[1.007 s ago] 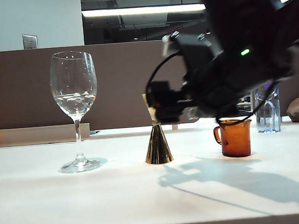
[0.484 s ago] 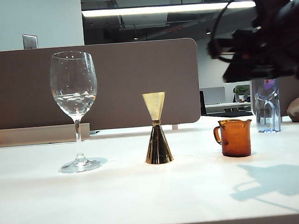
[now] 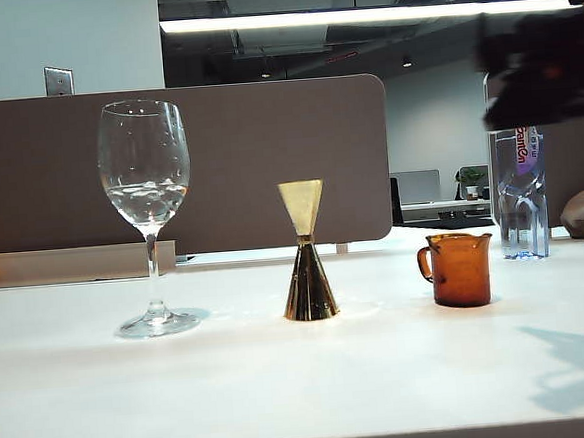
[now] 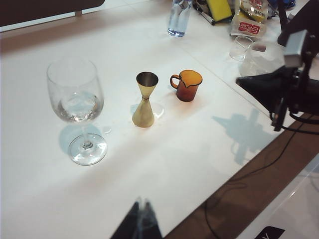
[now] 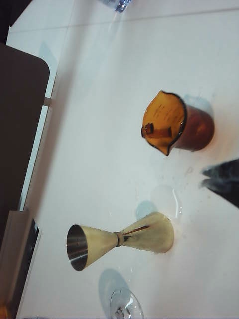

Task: Pick up the small amber measuring cup and pour the water in it into the jigger, then pick up the jigger and pour the water in it into the wine glass.

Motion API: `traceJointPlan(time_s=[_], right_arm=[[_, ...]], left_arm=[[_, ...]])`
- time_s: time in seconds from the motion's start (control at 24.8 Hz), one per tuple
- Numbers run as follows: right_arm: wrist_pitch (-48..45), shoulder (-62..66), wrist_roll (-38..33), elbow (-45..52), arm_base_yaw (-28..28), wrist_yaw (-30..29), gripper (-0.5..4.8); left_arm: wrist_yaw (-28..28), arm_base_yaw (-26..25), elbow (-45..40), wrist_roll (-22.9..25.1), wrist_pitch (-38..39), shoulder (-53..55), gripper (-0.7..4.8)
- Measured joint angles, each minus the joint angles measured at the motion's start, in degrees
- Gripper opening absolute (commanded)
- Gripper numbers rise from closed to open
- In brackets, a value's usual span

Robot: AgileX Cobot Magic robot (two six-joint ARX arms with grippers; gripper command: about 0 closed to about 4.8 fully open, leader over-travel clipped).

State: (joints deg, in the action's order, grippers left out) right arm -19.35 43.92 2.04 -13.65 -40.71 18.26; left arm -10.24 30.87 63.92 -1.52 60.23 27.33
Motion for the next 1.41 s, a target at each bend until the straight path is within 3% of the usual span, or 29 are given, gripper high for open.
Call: traceJointPlan(time_s=[0.16, 0.44, 0.93, 1.17, 1.41], right_arm=[[0.3, -6.1, 0.0, 4.0, 0.0, 0.0, 0.22], [0.7, -6.0, 0.0, 7.0, 1.4, -0.4, 0.22], [3.0, -13.8, 0.0, 11.7, 11.6, -0.4, 0.22], [6.4, -22.6, 0.0, 11.8, 21.2, -0.2, 0.22], [6.8, -29.1, 0.0, 11.9, 23.4, -0.3, 0.22]], left_arm=[[0.0, 0.0, 0.0, 0.0, 0.0, 0.0, -0.02], [0.0, 0.0, 0.0, 0.0, 0.0, 0.0, -0.02], [0.0, 0.0, 0.0, 0.0, 0.0, 0.0, -0.02], [0.0, 0.0, 0.0, 0.0, 0.0, 0.0, -0.02], [0.0, 0.0, 0.0, 0.0, 0.0, 0.0, -0.02]])
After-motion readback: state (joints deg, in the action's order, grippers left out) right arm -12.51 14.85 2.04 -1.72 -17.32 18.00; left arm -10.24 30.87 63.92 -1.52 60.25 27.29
